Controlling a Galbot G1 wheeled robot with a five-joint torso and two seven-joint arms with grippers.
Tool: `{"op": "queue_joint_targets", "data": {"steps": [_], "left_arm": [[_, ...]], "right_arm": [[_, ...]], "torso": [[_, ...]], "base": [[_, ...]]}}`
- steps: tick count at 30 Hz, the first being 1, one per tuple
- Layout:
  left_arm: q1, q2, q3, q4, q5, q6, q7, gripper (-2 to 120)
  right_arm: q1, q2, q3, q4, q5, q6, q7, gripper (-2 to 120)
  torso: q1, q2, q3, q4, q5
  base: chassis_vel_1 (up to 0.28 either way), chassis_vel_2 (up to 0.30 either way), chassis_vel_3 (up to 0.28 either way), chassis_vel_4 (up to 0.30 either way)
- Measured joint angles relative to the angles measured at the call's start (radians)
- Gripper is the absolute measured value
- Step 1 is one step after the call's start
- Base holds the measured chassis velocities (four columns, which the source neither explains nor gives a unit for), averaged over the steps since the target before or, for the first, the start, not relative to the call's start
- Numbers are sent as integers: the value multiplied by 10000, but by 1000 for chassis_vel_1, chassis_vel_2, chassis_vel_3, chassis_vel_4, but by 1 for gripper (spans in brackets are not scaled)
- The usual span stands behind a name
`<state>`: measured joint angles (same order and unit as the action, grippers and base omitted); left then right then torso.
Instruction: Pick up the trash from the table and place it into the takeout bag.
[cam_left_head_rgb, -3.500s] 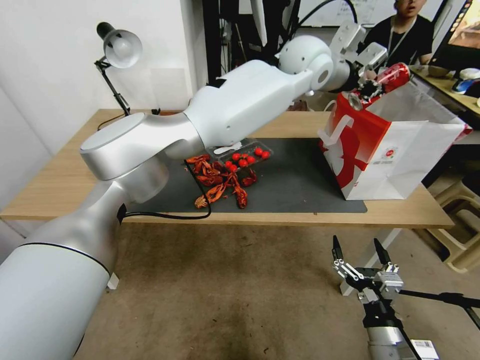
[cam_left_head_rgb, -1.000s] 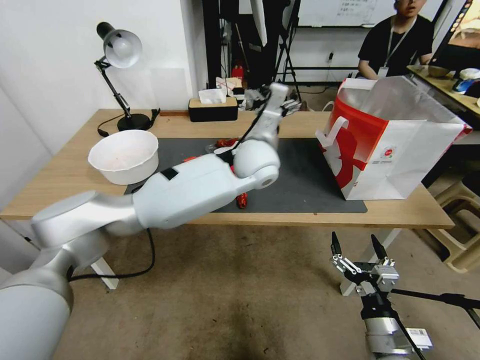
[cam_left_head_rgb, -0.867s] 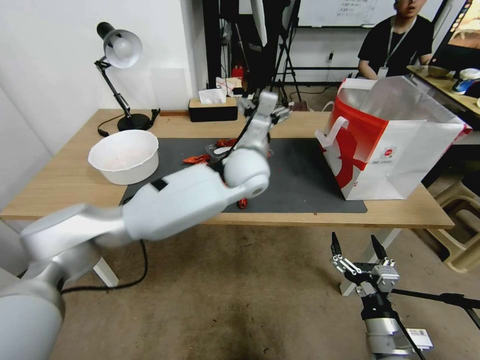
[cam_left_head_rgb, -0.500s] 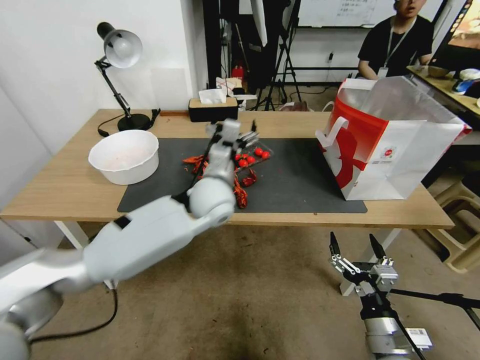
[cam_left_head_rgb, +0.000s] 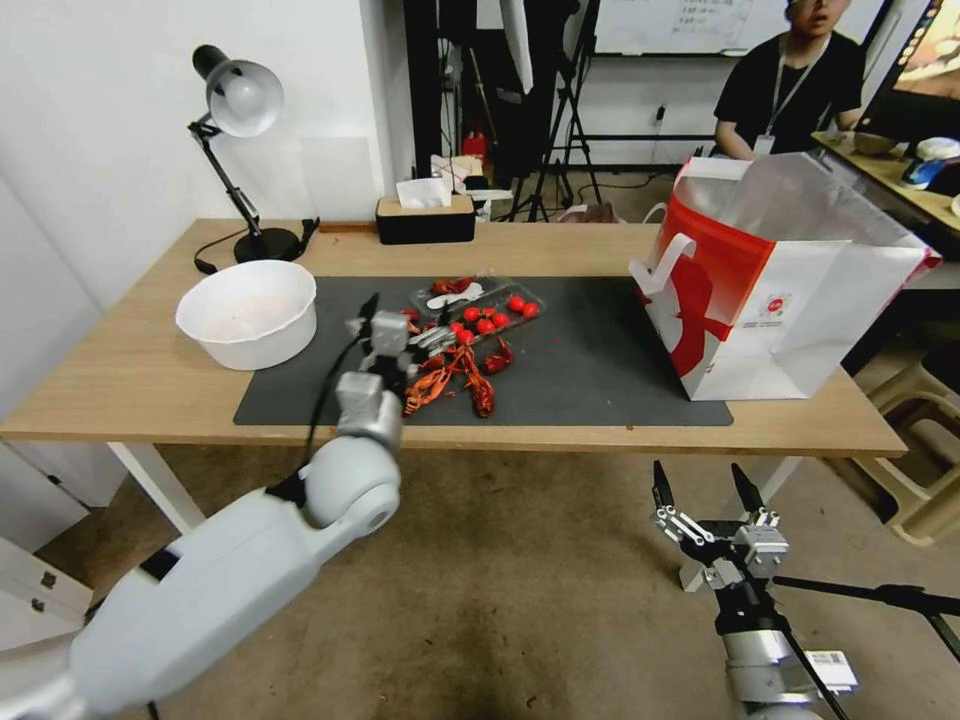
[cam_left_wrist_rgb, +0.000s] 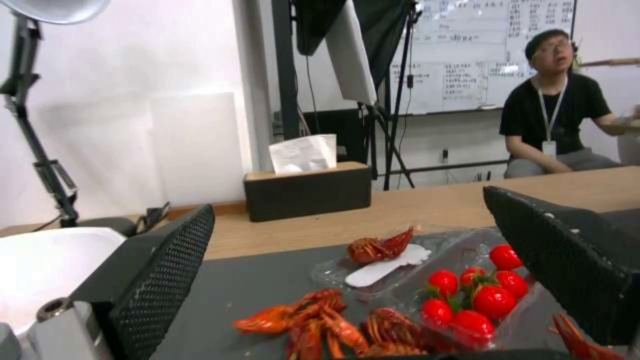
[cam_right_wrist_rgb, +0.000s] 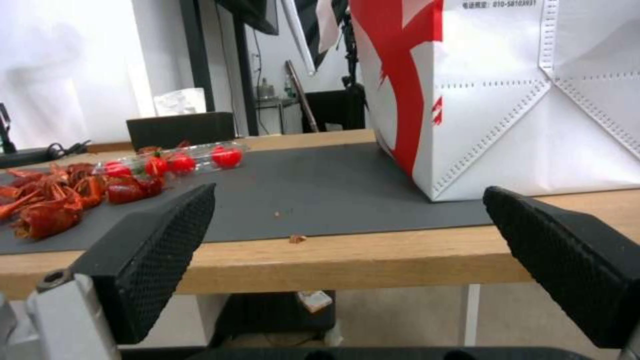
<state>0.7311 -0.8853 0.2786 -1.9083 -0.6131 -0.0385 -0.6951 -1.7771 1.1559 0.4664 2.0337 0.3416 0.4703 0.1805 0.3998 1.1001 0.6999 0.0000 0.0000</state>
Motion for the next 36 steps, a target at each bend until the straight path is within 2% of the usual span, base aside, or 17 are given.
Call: {"op": "queue_joint_targets", "data": {"steps": [2, 7, 9, 10, 11, 13, 14, 17, 21, 27, 30, 36], "left_arm": [[689, 152, -609, -227, 174, -211, 376, 100], [1624, 330, -1357, -644, 298, -363, 643, 100], [2766, 396, -2228, -930, 488, -378, 852, 100], [2766, 396, -2228, -930, 488, -378, 852, 100], [3264, 431, -2590, -1065, 583, -401, 922, 100], [4671, 492, -3456, -1446, 943, -454, 1105, 100], [4671, 492, -3456, -1446, 943, -454, 1105, 100], [5959, 349, -4098, -1695, 1586, -888, 1174, 100], [6635, 130, -4461, -1790, 2009, -1267, 1342, 100], [7599, -140, -5045, -1998, 2304, -1642, 1684, 100], [8519, -307, -5528, -2205, 2347, -1879, 2036, 100], [9439, -531, -5910, -2220, 2456, -2360, 2516, 100]], "right_arm": [[11, -26, -8, -10, 3, 0, -9, 100], [-8, -38, -9, -19, 16, 30, -32, 100], [-58, -72, 4, -20, 47, 102, -69, 100], [-58, -72, 4, -20, 47, 102, -69, 100], [-61, -91, 12, -16, 69, 128, -90, 100], [-86, -95, 27, 35, 77, 241, -124, 100], [-86, -95, 27, 35, 77, 241, -124, 100], [-148, -72, 61, 109, 3, 283, -49, 100], [-212, -72, 67, 182, -34, 268, 21, 100], [-289, -72, 79, 245, -97, 283, 74, 100], [-310, -79, 91, 242, -202, 468, 183, 100], [-341, -88, 101, 242, -212, 444, 136, 100]], "torso": [[0, 0, 0, 5, -4], [1, 0, 0, -2, 0], [0, 0, 0, -1, -2], [0, 0, 0, -1, -2], [1, 0, 0, 0, -1], [0, 0, 0, 1, 0], [0, 0, 0, 1, 0], [0, -1, 0, 1, 0], [0, -1, 0, 0, -1], [1, -1, 0, -3, 0], [1, -1, 0, 1, 1], [1, -1, 1, 0, 0]], "base": [[0, 0, 0, 0], [0, 0, 0, 0], [0, 0, 0, 0], [0, 0, 0, 0], [0, 0, 0, 0], [0, 0, 0, 0], [0, 0, 0, 0], [0, 0, 0, 0], [0, 0, 0, 0], [0, 0, 0, 0], [0, 0, 0, 0], [0, 0, 0, 0]]}}
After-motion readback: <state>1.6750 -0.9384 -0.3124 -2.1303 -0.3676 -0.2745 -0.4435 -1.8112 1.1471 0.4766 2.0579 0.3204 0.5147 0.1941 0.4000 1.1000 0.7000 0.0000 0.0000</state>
